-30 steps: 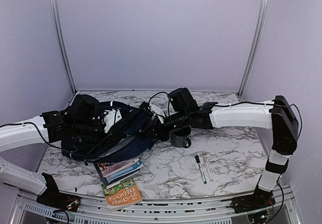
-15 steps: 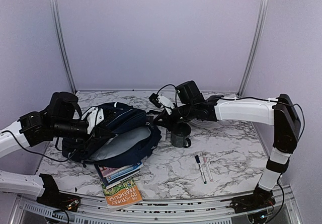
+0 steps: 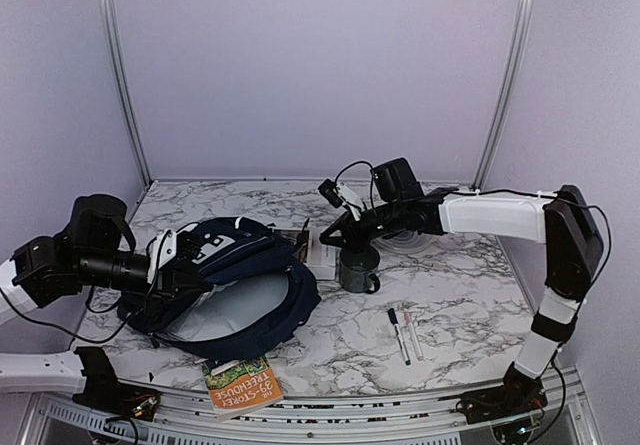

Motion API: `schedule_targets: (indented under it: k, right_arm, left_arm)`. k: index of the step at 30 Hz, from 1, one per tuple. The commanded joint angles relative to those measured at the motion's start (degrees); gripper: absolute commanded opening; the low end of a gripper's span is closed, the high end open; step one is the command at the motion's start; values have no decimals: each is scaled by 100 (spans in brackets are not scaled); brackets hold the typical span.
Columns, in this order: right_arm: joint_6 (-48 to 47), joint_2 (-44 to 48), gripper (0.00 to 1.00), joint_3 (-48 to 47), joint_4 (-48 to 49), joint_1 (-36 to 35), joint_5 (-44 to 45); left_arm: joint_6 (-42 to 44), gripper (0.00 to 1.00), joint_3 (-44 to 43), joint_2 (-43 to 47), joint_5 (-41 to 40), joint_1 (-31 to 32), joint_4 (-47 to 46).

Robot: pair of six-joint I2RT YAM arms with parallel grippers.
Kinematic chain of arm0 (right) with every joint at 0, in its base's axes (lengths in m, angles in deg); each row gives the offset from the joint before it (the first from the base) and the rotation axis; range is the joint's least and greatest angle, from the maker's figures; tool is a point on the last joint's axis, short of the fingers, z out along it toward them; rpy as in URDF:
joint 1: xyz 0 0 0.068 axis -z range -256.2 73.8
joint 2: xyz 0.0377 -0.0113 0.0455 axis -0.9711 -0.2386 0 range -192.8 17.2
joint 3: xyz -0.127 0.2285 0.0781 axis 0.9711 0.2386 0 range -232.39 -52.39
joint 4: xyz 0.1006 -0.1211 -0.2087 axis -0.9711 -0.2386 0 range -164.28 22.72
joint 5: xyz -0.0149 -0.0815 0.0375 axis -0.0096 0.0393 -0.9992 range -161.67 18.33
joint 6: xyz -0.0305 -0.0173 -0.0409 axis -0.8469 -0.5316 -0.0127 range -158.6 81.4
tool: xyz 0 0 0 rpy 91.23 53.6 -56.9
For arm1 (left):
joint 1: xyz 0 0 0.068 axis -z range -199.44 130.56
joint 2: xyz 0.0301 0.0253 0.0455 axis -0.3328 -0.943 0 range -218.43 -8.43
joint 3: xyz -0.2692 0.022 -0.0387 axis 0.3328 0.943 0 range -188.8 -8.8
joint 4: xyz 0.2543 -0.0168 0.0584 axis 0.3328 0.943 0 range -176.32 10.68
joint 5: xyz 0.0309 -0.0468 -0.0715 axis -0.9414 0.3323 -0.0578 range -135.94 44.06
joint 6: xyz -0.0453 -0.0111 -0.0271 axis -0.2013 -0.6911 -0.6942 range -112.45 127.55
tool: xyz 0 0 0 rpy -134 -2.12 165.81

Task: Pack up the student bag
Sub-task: Grab the largest pocket of the student bag.

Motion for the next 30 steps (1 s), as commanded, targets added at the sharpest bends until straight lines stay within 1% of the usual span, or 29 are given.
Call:
schedule_targets:
  k: [1, 4, 6, 9, 12, 16, 19, 23, 30]
  right_arm:
    - [469, 518, 10, 257, 575, -84, -1736]
    - [706, 570, 17, 387, 575, -421, -1713]
    - [606, 519, 20, 372, 383, -747, -1573]
    - [888, 385, 25, 311, 368, -1075, -1294]
    - [994, 250, 30, 220, 257, -1168, -1017]
    - [1149, 125, 37, 144, 55, -1220, -1059]
    - [1214, 55, 43, 100, -145, -1294, -899]
    - [1434, -17, 44, 157, 63, -1307, -867]
    - [1488, -237, 43, 7, 83, -1372, -962]
  left_arm:
    - [206, 0, 143, 233, 78, 19, -187]
    - [314, 0, 328, 355, 160, 17, -166]
    - [336, 0, 436, 414, 189, 17, -168]
    - [328, 0, 499, 455, 183, 19, -165]
    - [356, 0, 513, 502, 163, 19, -179]
    - [363, 0, 521, 485, 158, 19, -199]
    - [362, 0, 552, 499, 142, 19, -231]
    - [370, 0, 557, 485, 162, 19, -306]
    - [363, 0, 565, 479, 164, 19, -319]
